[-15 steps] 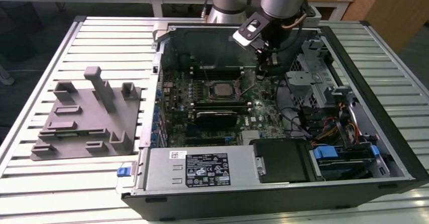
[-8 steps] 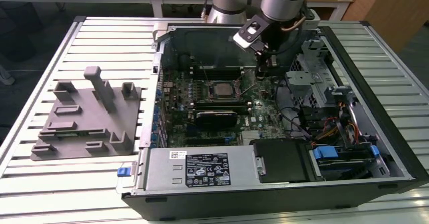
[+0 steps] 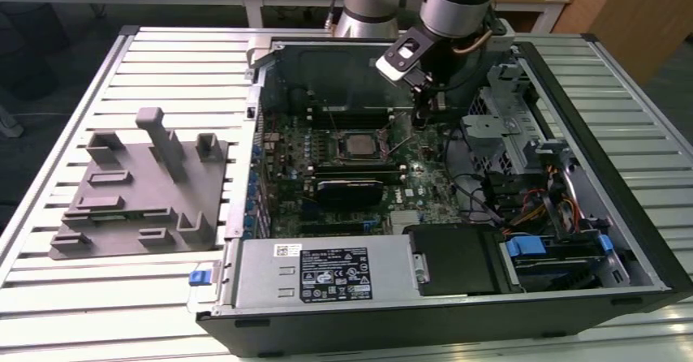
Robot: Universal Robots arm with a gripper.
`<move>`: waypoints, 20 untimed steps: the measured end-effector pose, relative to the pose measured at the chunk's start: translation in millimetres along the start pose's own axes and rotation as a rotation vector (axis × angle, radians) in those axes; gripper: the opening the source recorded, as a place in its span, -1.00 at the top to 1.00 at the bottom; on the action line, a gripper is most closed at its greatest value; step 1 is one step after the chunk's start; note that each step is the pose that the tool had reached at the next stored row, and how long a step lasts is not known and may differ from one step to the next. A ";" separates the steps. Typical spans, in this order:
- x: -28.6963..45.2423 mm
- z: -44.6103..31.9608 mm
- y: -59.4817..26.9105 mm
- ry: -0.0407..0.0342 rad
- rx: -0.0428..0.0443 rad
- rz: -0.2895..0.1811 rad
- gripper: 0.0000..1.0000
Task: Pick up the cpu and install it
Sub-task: 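Close the cpu cover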
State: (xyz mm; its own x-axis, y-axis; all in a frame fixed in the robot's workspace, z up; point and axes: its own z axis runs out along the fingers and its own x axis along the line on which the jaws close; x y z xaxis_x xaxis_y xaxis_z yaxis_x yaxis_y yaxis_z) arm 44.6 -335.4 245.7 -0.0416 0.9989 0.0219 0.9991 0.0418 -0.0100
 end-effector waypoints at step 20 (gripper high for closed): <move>0.5 0.9 -12.7 0.0002 -0.0001 0.000 0.79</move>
State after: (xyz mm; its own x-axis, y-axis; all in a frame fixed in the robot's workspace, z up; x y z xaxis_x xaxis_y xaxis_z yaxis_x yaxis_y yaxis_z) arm 31.9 -335.4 245.0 -0.0416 0.9989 0.0221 0.9991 0.0418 -0.0099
